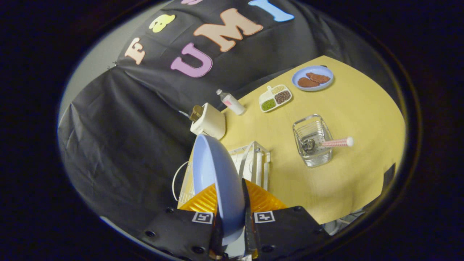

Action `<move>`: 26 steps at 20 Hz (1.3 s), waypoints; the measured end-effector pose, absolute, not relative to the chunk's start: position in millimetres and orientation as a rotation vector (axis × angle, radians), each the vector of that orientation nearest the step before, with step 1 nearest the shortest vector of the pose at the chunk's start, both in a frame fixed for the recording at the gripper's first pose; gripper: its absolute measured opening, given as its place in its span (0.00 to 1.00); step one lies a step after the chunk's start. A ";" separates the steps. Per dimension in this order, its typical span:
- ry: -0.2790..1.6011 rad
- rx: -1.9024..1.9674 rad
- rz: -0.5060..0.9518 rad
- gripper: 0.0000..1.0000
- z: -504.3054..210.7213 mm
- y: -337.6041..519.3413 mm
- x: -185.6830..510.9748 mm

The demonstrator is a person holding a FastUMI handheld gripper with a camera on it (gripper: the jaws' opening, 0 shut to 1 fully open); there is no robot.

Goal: Take the plate from the dish rack, then take the spoon from the basket and place it into the plate.

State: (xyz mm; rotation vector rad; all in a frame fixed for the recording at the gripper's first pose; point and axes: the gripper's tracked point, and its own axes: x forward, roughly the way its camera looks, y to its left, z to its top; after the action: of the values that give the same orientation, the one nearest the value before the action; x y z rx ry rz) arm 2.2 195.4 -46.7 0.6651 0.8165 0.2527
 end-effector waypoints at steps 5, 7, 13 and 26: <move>0.744 0.806 0.226 0.27 -67.8 165.4 -31.9; 0.708 0.857 0.221 0.27 -74.7 155.8 -45.1; 0.581 0.955 0.140 0.26 -102.2 120.8 -64.5; 0.552 1.042 -0.205 0.26 -198.0 43.7 -76.1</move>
State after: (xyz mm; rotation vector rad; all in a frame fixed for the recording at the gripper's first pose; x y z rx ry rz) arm -76.1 43.7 -198.0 1.0421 0.5520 -0.2049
